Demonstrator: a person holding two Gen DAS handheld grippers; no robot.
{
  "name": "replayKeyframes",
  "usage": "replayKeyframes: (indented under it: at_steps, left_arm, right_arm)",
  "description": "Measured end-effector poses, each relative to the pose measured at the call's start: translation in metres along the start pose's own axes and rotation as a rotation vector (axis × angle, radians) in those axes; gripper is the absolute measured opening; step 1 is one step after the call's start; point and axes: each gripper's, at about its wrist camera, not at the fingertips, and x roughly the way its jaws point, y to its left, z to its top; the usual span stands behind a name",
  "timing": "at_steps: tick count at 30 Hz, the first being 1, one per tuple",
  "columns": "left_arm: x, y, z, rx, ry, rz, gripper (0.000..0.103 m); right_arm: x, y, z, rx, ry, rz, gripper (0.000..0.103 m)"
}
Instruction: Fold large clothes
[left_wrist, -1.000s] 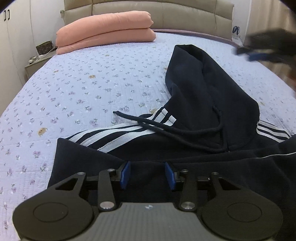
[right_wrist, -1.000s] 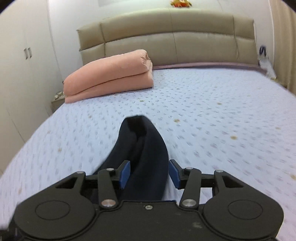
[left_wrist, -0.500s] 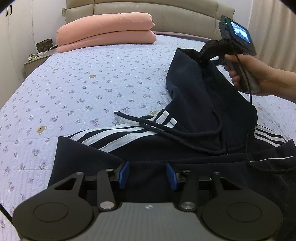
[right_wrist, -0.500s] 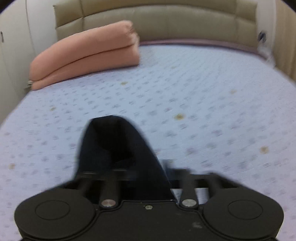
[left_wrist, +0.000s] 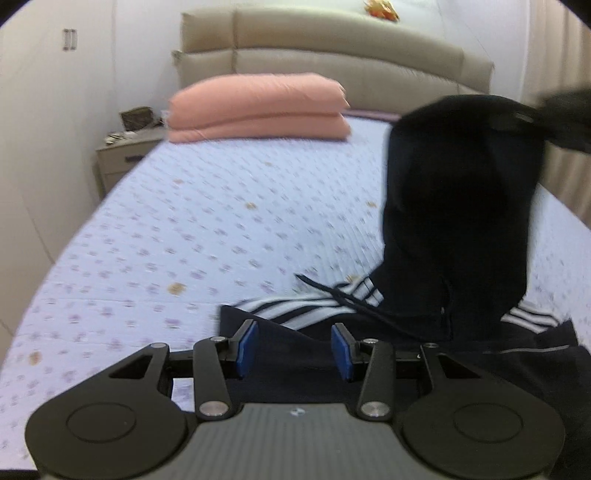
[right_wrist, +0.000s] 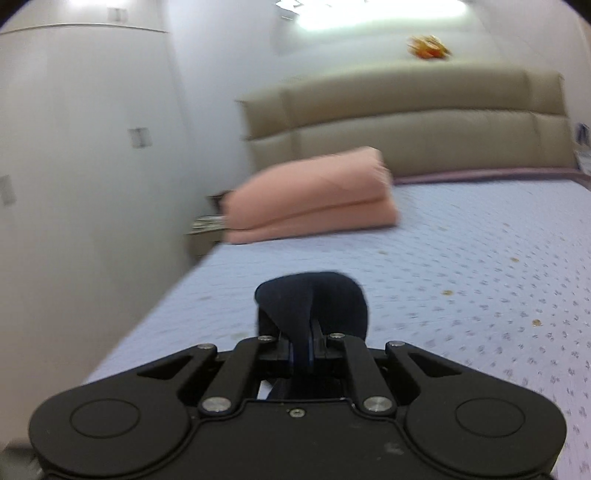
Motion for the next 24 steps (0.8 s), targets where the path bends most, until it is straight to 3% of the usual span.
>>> replayKeyframes:
  at_steps: [4,8,10,11,12,13,17,20,24]
  left_arm:
    - [-0.039,0.016,-0.002,-0.026,-0.013,-0.001,0.046]
    - [-0.075,0.026,-0.017,-0.029,-0.004,-0.023,0.048]
    - [-0.087,0.032,-0.029,-0.031,0.02,-0.04,0.051]
    - [-0.091,0.034,-0.036,-0.035,0.035,-0.048,0.053]
    - [-0.094,0.036,-0.043,-0.04,0.052,-0.06,0.056]
    - [-0.096,0.038,-0.049,-0.048,0.072,-0.07,0.057]
    - [-0.094,0.042,-0.076,-0.095,0.176,-0.149,0.058]
    - [-0.079,0.043,-0.09,-0.174,0.26,-0.244,0.058]
    - [-0.061,0.036,-0.091,-0.253,0.27,-0.326,0.059]
  right_arm:
    - [-0.084,0.058,-0.029,-0.118,0.106,0.101,0.009]
    - [-0.145,0.099,-0.083,-0.199,0.337,0.164,0.015]
    - [-0.161,0.109,-0.113,-0.211,0.471,0.153,0.026]
    - [-0.168,0.11,-0.129,-0.18,0.526,0.138,0.046]
    - [-0.172,0.107,-0.141,-0.132,0.558,0.121,0.059]
    - [-0.176,0.103,-0.154,-0.065,0.587,0.089,0.059]
    - [-0.166,0.082,-0.188,0.215,0.603,-0.035,0.069]
    - [-0.141,0.069,-0.209,0.395,0.54,-0.152,0.085]
    - [-0.115,0.036,-0.228,0.708,0.424,-0.208,0.084]
